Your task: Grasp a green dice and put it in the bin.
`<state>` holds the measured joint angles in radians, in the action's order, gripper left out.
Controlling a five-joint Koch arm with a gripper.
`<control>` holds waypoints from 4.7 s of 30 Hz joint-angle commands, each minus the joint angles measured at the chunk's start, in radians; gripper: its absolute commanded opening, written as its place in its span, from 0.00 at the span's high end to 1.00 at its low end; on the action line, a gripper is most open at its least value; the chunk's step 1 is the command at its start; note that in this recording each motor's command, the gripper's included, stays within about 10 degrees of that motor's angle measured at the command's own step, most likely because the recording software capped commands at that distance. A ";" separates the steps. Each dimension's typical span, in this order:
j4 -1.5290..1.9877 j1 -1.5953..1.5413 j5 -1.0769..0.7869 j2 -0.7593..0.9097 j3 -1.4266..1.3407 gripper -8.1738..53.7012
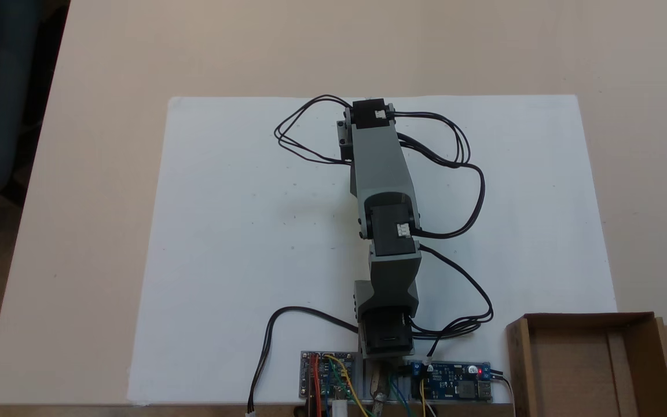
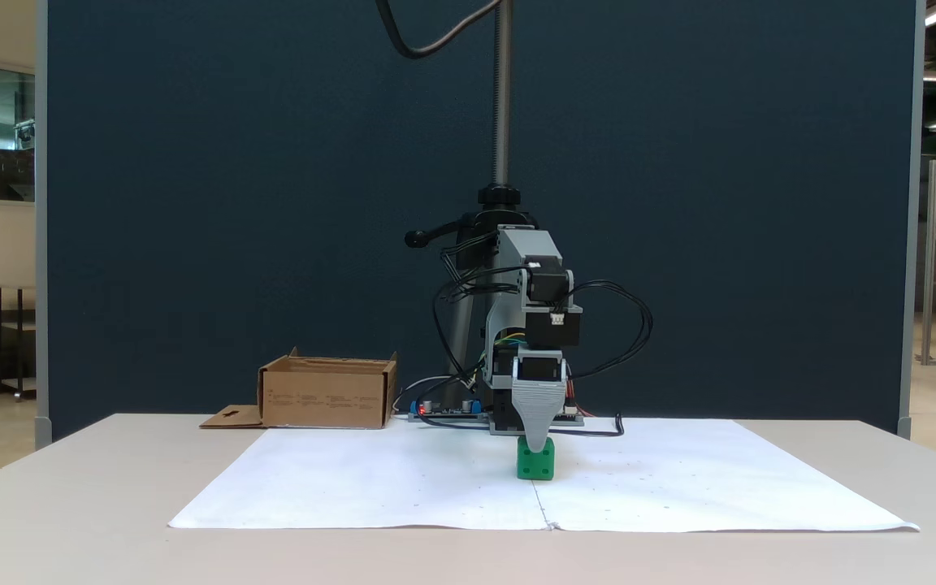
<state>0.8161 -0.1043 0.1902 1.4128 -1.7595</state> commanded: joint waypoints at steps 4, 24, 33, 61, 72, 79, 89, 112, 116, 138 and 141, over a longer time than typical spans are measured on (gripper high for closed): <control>-0.048 -0.002 0.069 -0.015 0.041 0.17; -0.098 0.023 0.069 -0.081 0.041 0.20; -0.095 0.023 0.069 -0.084 0.041 0.25; -0.106 0.025 0.069 -0.123 0.041 0.32; -0.097 0.028 0.067 -0.129 0.034 0.34; -0.080 0.029 0.067 -0.129 0.032 0.36; -0.072 0.031 0.067 -0.124 0.031 0.67; -0.270 0.920 -0.097 0.417 0.278 0.67; -0.295 1.285 -0.218 0.382 0.362 0.67; -0.043 1.901 -0.597 0.140 0.362 0.67; -0.041 1.901 -0.595 0.104 0.357 0.34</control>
<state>0.7931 1.7825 -0.3191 1.5079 -1.4496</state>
